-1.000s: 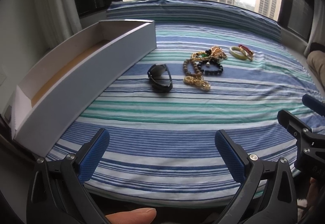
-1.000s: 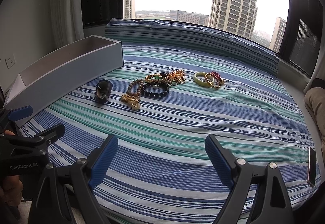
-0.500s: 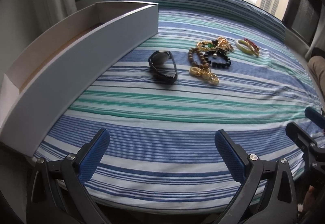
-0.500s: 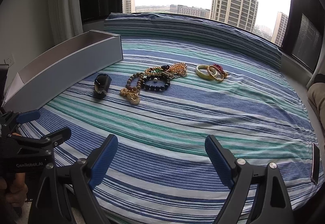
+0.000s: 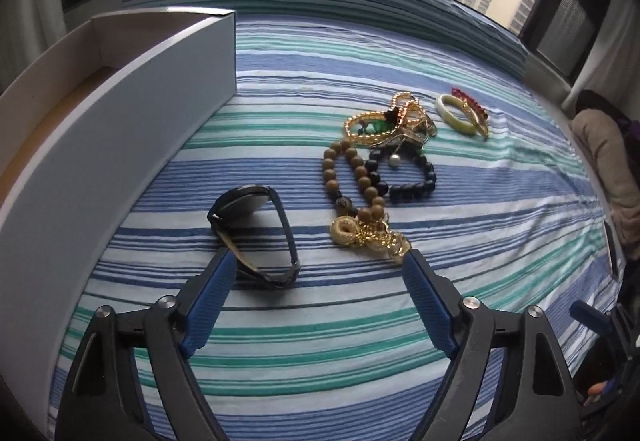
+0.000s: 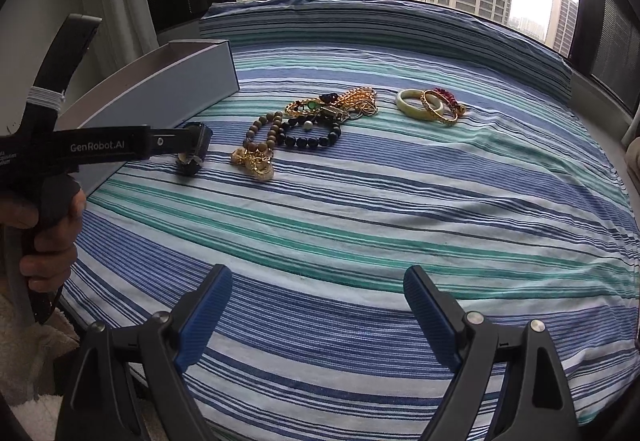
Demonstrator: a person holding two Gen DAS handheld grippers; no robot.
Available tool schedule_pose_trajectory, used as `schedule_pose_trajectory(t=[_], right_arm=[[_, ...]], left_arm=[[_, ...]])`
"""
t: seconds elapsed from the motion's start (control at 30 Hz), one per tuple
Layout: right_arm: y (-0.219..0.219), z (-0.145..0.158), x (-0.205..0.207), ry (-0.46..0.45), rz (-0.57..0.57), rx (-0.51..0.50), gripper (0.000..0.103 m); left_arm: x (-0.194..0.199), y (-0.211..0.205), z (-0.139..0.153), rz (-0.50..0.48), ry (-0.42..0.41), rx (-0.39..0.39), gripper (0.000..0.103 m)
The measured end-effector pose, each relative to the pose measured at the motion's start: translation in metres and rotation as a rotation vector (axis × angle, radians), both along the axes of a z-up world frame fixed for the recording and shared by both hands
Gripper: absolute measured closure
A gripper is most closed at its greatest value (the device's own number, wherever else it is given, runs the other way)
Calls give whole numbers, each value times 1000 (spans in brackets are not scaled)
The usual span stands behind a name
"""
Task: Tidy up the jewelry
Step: 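Reach the left tool to the black sunglasses and close on the arm, then carry the sunglasses into the box with the left tool while the right tool drops a gold chain there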
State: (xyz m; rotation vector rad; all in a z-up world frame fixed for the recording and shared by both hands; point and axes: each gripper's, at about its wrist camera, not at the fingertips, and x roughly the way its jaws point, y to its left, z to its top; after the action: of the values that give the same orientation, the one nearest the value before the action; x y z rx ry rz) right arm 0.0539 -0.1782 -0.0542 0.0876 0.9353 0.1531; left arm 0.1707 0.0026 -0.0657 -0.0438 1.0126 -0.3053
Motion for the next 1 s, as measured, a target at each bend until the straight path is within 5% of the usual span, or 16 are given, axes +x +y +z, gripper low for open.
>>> schedule_pose_trajectory(t=[0.13, 0.3, 0.63, 0.73, 0.9, 1.0], right_arm=[[-6, -8, 6, 17, -13, 3, 13], [-4, -12, 19, 25, 17, 11, 13], [33, -34, 108, 93, 241, 123, 16], [58, -41, 132, 93, 305, 120, 34], [87, -55, 156, 74, 338, 48, 38], [95, -55, 157, 49, 351, -24, 76]], left_arm=[[17, -1, -19, 9, 50, 17, 39], [21, -4, -35, -12, 91, 39, 96], [-14, 30, -16, 32, 89, -21, 98], [-28, 41, -13, 54, 95, -28, 98], [-50, 56, -10, 77, 91, -33, 98], [-58, 62, -9, 86, 95, -45, 98]])
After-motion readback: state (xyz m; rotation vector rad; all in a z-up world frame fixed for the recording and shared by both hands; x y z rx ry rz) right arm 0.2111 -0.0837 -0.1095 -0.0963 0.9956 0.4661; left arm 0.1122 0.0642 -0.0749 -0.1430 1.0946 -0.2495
